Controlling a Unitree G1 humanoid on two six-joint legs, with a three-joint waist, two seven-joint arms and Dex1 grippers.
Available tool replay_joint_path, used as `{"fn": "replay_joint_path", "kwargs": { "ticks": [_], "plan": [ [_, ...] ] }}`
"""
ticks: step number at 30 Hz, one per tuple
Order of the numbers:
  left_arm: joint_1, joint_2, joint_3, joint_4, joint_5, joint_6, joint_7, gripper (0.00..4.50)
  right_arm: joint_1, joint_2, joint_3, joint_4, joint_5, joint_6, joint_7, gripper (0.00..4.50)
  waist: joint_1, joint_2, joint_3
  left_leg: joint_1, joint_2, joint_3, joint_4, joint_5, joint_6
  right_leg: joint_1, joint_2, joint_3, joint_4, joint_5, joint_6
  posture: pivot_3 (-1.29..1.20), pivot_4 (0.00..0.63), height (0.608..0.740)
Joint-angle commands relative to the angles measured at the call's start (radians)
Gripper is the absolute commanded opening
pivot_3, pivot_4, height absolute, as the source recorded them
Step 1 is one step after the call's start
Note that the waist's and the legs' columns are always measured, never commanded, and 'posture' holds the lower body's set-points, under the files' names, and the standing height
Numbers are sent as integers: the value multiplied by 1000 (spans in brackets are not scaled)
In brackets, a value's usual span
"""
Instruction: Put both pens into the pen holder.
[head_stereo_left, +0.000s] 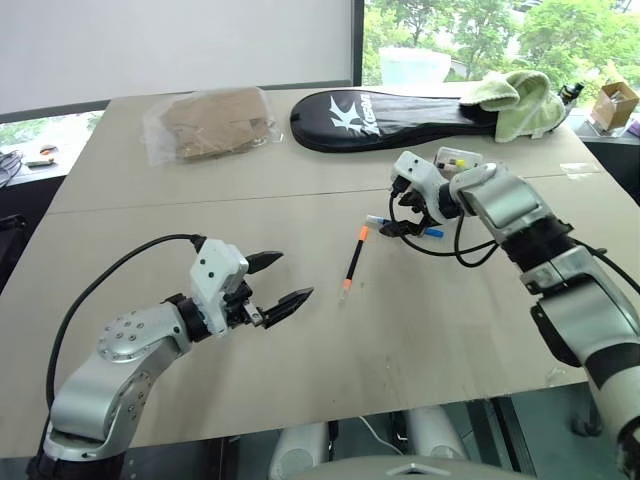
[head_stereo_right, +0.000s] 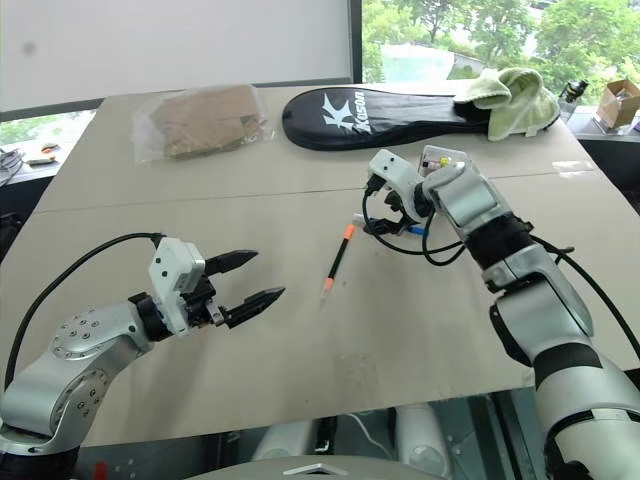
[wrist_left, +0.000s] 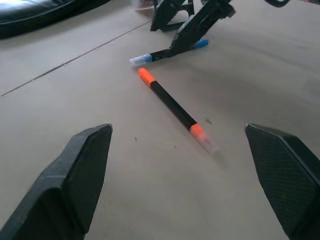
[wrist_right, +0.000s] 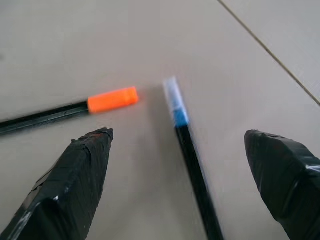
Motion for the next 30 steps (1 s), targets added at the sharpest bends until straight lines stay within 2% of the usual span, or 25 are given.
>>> {"fn": "replay_joint_path", "kwargs": {
  "ticks": [1,6,12,15,17,23,24,30],
  "plan": [
    [25,-10,44,-68,-25,-63,-22,4407,-85,73,10,229,-87,-120,-16,4500,-3,0,0,0,0,0,0,0,0,0,0,0,0,0,0,0,150,740],
    [42,-10,71,-80,-46,-81,-36,4407,-129,122,9,386,-169,-222,-12,4500,-7,1,0,-1,0,0,-1,0,-1,-2,-1,0,0,0,0,0,150,740],
    [50,-5,82,-87,-50,-86,-32,4407,-158,128,-2,434,-212,-249,43,4500,-7,3,1,0,0,-1,-1,0,-1,-1,-1,-1,1,0,-1,0,150,740],
    [53,-4,79,-87,-46,-85,-35,4500,-166,148,-4,454,-235,-258,46,3777,-8,3,2,0,-1,-1,-1,0,-1,-1,-1,-1,1,0,-1,0,150,740],
    [55,-5,76,-86,-43,-87,-36,4500,-169,167,-7,470,-246,-258,43,2742,-15,3,1,0,-1,-1,-1,0,-1,-1,-1,0,1,0,-1,0,150,740],
    [59,-10,81,-93,-38,-93,-28,4500,-154,193,4,518,-298,-279,37,260,-26,3,1,4,-1,-1,-1,0,-1,3,0,0,2,0,-1,0,150,740],
    [61,-12,81,-96,-39,-93,-25,4500,-150,192,4,525,-306,-286,32,21,-26,3,1,5,-1,-1,-1,0,-1,4,0,0,2,0,-1,0,150,740],
    [69,-22,76,-103,-39,-95,-14,4500,-150,167,-36,525,-302,-295,47,21,-25,3,1,7,-1,-3,0,0,-1,6,0,-1,2,0,-1,0,150,740]
  ]
}}
